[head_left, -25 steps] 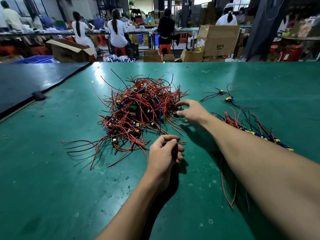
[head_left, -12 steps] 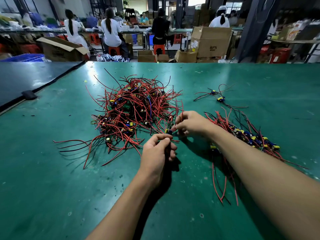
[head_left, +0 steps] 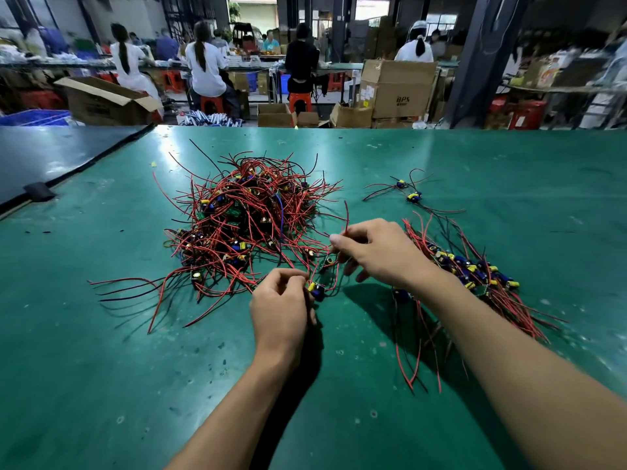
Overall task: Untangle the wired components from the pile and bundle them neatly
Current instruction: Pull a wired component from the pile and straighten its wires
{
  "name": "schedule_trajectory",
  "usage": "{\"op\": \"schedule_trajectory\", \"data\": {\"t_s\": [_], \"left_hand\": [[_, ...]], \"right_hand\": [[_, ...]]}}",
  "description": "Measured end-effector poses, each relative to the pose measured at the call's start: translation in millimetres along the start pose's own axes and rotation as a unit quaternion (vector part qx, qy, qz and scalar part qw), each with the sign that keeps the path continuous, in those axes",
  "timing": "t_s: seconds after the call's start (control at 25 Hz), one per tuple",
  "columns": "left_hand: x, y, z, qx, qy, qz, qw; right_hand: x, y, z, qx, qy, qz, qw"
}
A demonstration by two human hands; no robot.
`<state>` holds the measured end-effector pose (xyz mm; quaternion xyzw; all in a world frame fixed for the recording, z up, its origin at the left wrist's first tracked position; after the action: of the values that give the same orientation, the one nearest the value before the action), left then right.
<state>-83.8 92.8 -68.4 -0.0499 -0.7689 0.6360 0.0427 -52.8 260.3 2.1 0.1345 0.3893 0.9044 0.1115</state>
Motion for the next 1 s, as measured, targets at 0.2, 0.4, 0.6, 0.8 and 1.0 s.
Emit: {"op": "schedule_trajectory", "data": {"t_s": [0.2,0.4,0.6,0.8,1.0], "left_hand": [[2.7,-1.9,1.2,0.105,-0.006,-0.043,0.994],[-4.6,1.4,-15.2,-0.086,0.126,0.087,0.984],[-6.3,-0.4,-13.9,-0.034,0.175,0.078,0.981],[-10.8,-1.6,-16.3,-0.082,0.223,0.093,0.967],[-16.6,-6.7,-21.1,-0.025,0.236,0.046,0.97]], "right_hand": [[-19.2,1.3,-14.0,0.416,-0.006,-0.057,0.907],[-40.7,-3.8,-17.6,0.502,0.044,-0.088,0.859],[-66.7,-20.7,-25.2,0.296,0.088,-0.062,0.949],[-69.9,-27.9,-34.7,0.365,0.048,-0.108,0.924],[-73.6,-26.0,-42.2,0.455,0.031,-0.112,0.883]]}}
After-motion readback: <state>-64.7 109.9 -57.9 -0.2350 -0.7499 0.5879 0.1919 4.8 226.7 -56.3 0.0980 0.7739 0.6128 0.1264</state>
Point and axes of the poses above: each hand's wrist, its own x-axis towards the middle knuckle, its own z-axis out of the back of the hand, y = z × x, the point moved 6 cm from there along x, towards the middle knuckle, and after that the axes turned 2 degrees about -x, right-handed, at the moved point
